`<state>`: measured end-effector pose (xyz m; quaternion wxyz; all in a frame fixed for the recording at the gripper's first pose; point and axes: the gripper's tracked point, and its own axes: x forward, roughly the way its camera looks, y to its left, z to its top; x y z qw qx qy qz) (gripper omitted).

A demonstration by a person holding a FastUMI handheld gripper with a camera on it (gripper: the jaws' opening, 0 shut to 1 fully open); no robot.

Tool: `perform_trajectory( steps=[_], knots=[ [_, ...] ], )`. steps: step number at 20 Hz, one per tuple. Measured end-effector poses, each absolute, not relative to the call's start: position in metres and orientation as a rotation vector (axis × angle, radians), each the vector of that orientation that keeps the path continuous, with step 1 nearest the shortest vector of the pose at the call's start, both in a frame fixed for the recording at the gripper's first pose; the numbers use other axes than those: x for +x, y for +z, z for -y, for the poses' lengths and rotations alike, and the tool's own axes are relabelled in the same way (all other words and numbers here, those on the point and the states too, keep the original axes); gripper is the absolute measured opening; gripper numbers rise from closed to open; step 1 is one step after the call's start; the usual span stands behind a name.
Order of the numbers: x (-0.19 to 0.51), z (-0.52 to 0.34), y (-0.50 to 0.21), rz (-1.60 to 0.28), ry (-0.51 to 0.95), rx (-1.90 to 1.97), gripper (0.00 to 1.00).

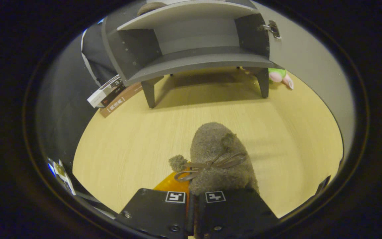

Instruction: Open the shoe cabinet door, grab the shoes and put them into the shoe cabinet, then close the shoe cabinet door.

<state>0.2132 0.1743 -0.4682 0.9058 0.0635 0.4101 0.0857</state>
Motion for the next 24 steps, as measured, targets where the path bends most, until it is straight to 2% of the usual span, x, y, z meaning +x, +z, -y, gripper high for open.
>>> perform_trajectory(
  steps=[4, 13, 19, 24],
  knots=[
    [0.210, -0.182, -0.409, -0.747, 0.200, 0.112, 0.08],
    [0.225, -0.198, -0.209, -0.388, 0.230, 0.012, 0.08],
    [0.276, -0.203, -0.105, -0.234, 0.189, -0.032, 0.08],
    [0.344, -0.202, -0.040, -0.154, 0.135, -0.041, 0.08]
  ],
)
